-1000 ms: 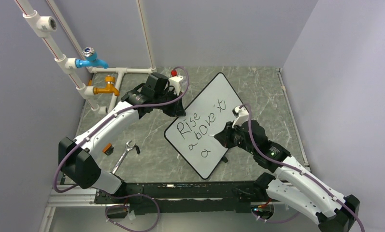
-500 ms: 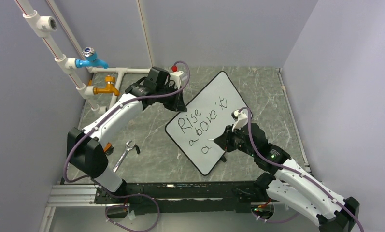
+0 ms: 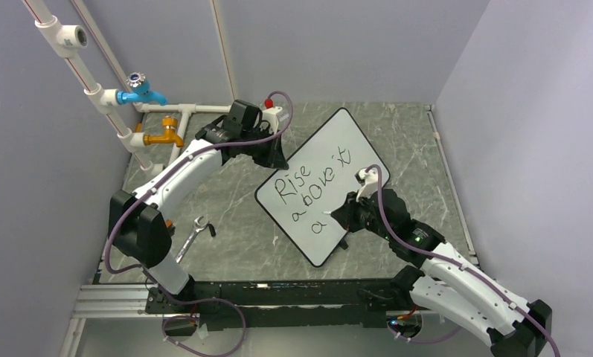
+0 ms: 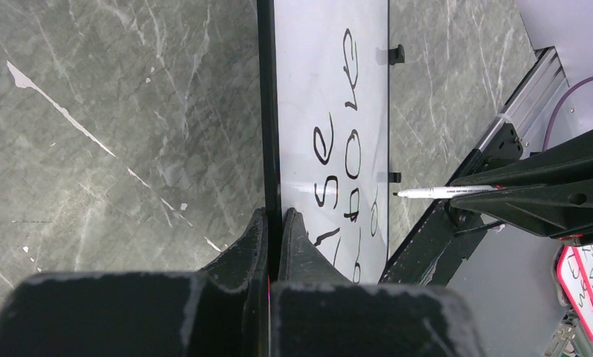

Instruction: Write a sentence on the whiteboard

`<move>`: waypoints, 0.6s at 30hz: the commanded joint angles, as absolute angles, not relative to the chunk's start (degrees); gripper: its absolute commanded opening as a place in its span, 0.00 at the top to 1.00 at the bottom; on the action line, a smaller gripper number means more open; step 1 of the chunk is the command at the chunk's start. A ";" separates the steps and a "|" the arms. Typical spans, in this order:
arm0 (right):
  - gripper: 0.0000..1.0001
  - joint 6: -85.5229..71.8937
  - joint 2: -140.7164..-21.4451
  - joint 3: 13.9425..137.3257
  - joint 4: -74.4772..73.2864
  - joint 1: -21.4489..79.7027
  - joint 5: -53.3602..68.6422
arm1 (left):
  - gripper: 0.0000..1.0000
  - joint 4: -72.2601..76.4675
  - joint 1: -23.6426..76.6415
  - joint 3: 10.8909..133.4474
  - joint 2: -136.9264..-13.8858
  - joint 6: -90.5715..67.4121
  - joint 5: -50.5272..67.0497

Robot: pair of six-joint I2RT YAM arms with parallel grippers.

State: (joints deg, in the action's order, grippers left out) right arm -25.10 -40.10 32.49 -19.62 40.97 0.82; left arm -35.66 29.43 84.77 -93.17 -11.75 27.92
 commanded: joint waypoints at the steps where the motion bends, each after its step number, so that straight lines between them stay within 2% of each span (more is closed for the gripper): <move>1: 1.00 -25.42 -40.08 31.64 -15.25 41.11 -0.37 | 1.00 -32.51 29.09 85.61 -93.15 -9.85 27.07; 18: 1.00 -26.62 -44.98 31.57 -9.74 41.13 0.34 | 1.00 -32.30 29.08 85.25 -93.15 -10.02 27.43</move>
